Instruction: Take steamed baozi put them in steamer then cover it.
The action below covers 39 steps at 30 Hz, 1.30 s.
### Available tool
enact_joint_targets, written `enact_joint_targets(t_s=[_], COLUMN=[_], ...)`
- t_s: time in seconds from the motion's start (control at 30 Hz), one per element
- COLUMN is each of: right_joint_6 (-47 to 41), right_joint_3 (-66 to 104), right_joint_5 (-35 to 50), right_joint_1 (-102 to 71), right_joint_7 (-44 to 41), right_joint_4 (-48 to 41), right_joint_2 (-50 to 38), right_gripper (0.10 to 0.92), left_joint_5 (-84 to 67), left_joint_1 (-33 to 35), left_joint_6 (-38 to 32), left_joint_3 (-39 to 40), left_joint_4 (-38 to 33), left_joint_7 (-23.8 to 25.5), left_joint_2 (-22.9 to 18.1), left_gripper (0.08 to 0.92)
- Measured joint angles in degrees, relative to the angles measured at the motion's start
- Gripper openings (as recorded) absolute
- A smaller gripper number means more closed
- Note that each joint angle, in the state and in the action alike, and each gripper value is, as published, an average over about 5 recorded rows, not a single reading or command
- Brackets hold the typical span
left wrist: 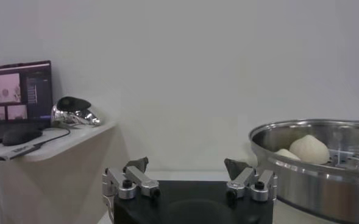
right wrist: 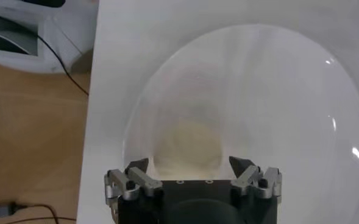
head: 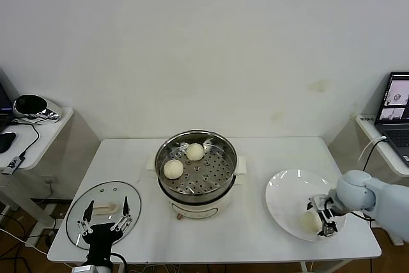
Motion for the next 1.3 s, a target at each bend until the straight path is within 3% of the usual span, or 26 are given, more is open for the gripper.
enact_joint_targets(t_s=[0.17,0.3,0.83,1.3], right_joint_6=[-0.1,0.0,0.9,3.6], right_joint_3=[0.3,0.3,-1.9,-10.6], right_joint_5=[0.0,0.3,8.2,19.2], right_joint_1=[0.0,0.4,17.1,39.9], right_joint_7=[-0.2,-0.3,-4.2,-4.6], right_joint_4=[-0.5,-0.6,-1.2,-3.1], right_joint_2=[0.4,0.5,2.3,17.0], right_gripper=[0.643,0.607,0.618,0.619], left_joint_5=[0.0,0.0,-0.2,-0.4], left_joint_1=[-0.1,-0.1,-0.9,-1.2], left_joint_6=[0.0,0.0,0.1,0.2], left_joint_3=[0.1,0.1,0.8,0.6], left_joint_4=[0.0,-0.2,-0.5,-0.8], left_joint_7=[0.0,0.0,0.0,0.0], left_joint_2=[0.0,0.0,0.4,0.2], left_gripper=[0.823,0.823,0.823,0.823])
